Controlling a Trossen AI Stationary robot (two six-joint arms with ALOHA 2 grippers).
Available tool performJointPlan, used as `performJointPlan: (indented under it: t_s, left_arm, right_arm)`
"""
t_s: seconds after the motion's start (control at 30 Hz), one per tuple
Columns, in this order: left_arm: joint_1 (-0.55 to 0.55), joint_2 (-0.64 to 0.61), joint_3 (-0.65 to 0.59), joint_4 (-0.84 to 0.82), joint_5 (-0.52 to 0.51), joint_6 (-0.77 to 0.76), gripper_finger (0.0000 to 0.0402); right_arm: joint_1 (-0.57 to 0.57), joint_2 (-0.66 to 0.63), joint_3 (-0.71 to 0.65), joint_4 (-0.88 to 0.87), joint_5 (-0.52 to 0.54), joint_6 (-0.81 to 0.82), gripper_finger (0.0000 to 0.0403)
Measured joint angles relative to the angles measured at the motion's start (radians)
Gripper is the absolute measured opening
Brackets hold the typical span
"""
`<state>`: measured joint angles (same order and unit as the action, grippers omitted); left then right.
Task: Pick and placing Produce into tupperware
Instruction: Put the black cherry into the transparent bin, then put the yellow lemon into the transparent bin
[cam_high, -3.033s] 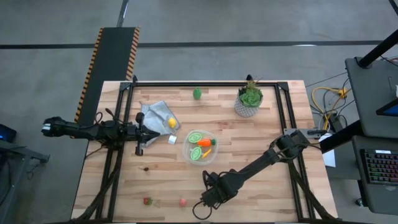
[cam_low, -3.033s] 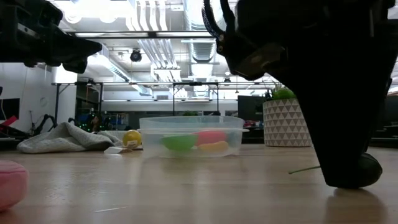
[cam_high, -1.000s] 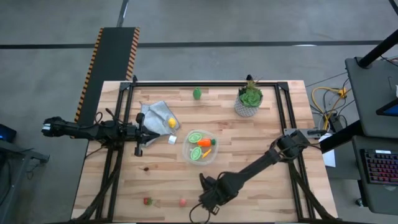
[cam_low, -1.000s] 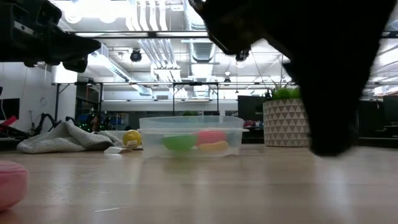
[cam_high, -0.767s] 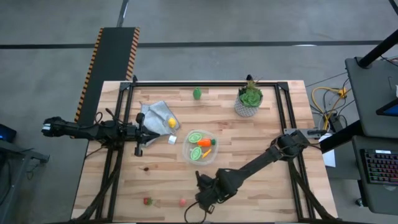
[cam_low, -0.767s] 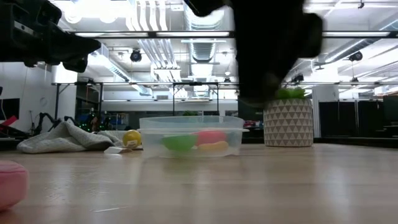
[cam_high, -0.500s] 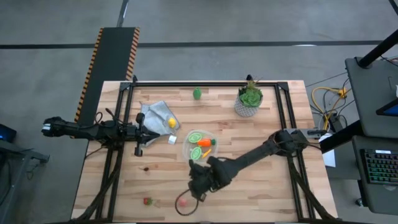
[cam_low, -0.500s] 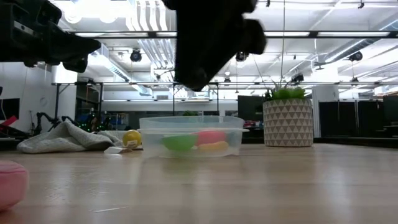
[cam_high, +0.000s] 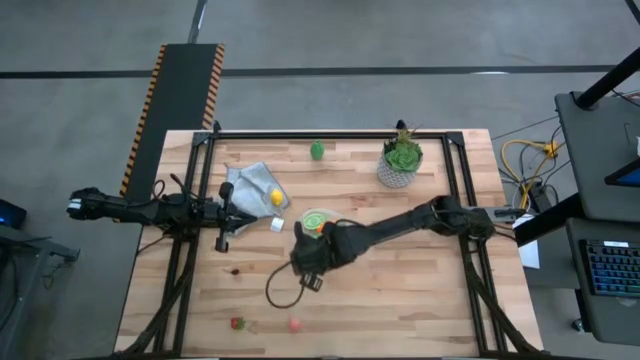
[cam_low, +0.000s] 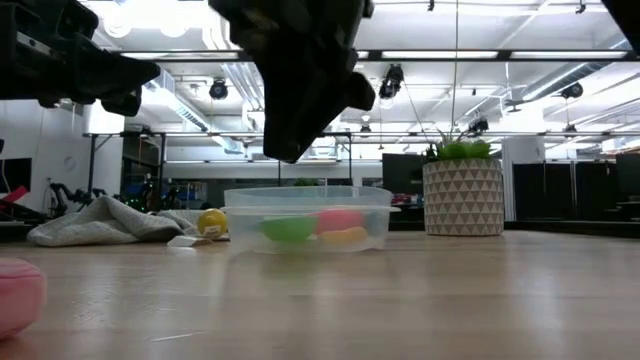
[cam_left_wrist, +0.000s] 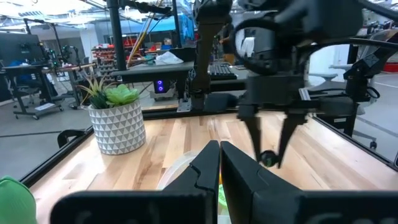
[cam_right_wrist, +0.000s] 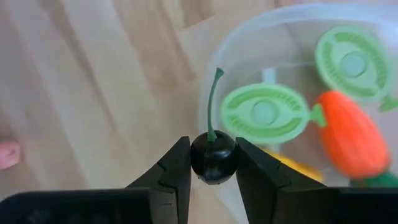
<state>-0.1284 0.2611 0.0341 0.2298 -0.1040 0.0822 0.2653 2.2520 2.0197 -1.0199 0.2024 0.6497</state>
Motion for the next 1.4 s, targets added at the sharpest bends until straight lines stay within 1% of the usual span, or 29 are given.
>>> performJointPlan:
  t_s: [0.1,0.23,0.37,0.5,0.6,1.0,1.1,1.4]
  left_arm:
    - [0.000,0.000,0.000,0.000,0.000,0.000,0.0000]
    - [0.000,0.000,0.000,0.000,0.000,0.000,0.0000]
    - [0.000,0.000,0.000,0.000,0.000,0.000,0.0000]
    - [0.000,0.000,0.000,-0.002,0.000,0.000,0.0000]
    - [0.000,0.000,0.000,-0.002,0.000,0.000,0.0000]
    - [0.000,0.000,0.000,-0.002,0.000,0.000,0.0000]
    - [0.000,0.000,0.000,-0.002,0.000,0.000,0.0000]
    - [0.000,0.000,0.000,-0.002,0.001,0.000,0.0000]
  right_arm:
    - [-0.033,0.000,0.000,-0.001,0.000,-0.032,0.0093]
    - [-0.076,0.000,0.000,-0.007,-0.046,-0.070,0.0093]
    - [-0.101,0.000,0.000,-0.076,-0.065,-0.069,0.0093]
    - [-0.104,0.000,-0.002,-0.176,-0.097,-0.052,0.0093]
    - [-0.104,0.000,-0.002,-0.215,-0.124,-0.049,0.0093]
    - [-0.102,0.000,-0.005,-0.233,-0.131,-0.049,0.0094]
    - [-0.102,0.000,-0.007,-0.233,-0.131,-0.049,0.0104]
    - [-0.102,0.000,-0.008,-0.233,-0.127,-0.026,0.0170]
